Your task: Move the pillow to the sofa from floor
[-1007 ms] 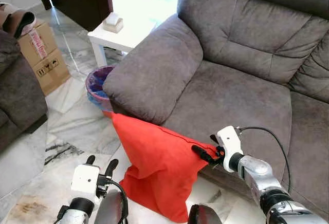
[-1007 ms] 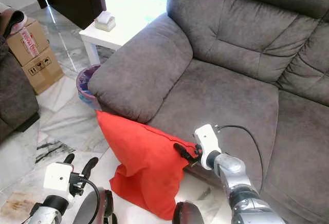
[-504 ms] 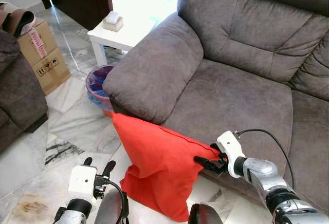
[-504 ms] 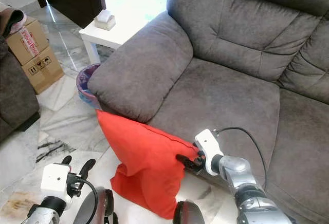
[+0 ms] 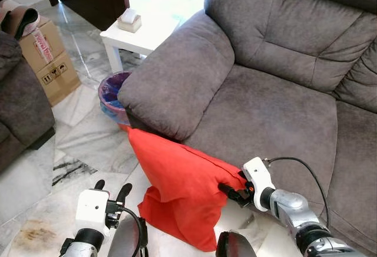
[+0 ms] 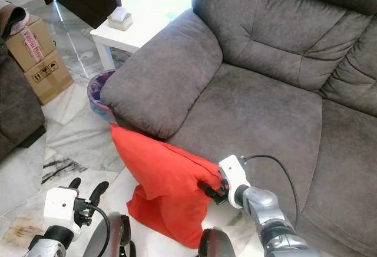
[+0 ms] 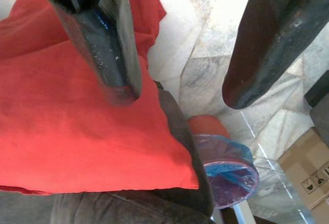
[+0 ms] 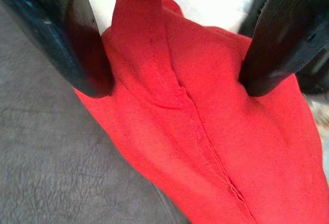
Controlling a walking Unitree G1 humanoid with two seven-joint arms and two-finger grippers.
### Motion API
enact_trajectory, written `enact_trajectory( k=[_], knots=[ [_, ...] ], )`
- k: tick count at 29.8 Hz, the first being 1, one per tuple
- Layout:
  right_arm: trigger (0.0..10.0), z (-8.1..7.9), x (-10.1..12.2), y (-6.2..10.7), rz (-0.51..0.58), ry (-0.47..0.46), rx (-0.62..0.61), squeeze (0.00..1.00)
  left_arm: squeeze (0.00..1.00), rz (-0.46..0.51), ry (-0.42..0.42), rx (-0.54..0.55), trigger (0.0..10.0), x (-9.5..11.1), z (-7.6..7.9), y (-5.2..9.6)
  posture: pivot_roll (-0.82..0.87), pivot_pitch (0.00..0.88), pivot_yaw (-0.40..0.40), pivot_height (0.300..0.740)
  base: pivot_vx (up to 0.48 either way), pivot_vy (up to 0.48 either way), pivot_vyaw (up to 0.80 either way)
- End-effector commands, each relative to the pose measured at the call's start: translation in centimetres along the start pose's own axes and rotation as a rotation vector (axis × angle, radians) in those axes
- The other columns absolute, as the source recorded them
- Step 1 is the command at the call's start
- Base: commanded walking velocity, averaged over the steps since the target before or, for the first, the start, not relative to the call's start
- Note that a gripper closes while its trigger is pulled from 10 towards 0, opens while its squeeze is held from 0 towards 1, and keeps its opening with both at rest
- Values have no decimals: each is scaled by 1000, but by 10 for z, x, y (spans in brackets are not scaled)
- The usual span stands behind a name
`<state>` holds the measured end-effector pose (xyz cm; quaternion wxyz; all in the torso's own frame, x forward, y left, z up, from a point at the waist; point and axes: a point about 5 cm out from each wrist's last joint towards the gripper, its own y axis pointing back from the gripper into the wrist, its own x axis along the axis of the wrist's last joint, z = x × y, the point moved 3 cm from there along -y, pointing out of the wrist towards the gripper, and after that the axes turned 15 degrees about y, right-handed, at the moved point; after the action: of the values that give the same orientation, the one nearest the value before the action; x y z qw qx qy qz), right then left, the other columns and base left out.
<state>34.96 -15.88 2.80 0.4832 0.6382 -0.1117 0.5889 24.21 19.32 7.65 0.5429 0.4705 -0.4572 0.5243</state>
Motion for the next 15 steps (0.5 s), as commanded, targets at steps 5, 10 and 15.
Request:
enact_trajectory(
  k=[5, 10, 15],
  knots=[
    [10000, -9, 0, -3, 106, -203, -3, 0, 0, -27, 11, 6, 10000, -4, 2, 6, 194, 286, -88, 610, 0, 0, 0],
    [7490, -15, 0, -5, 123, -222, 5, 0, 0, -32, 17, 7, 10000, -5, 3, 8, 194, 289, -91, 610, 0, 0, 0],
    [0, -20, -4, -5, 125, -236, 16, 0, 0, -32, 19, 6, 10000, -4, 4, 8, 193, 290, -93, 610, 0, 0, 0]
  ],
)
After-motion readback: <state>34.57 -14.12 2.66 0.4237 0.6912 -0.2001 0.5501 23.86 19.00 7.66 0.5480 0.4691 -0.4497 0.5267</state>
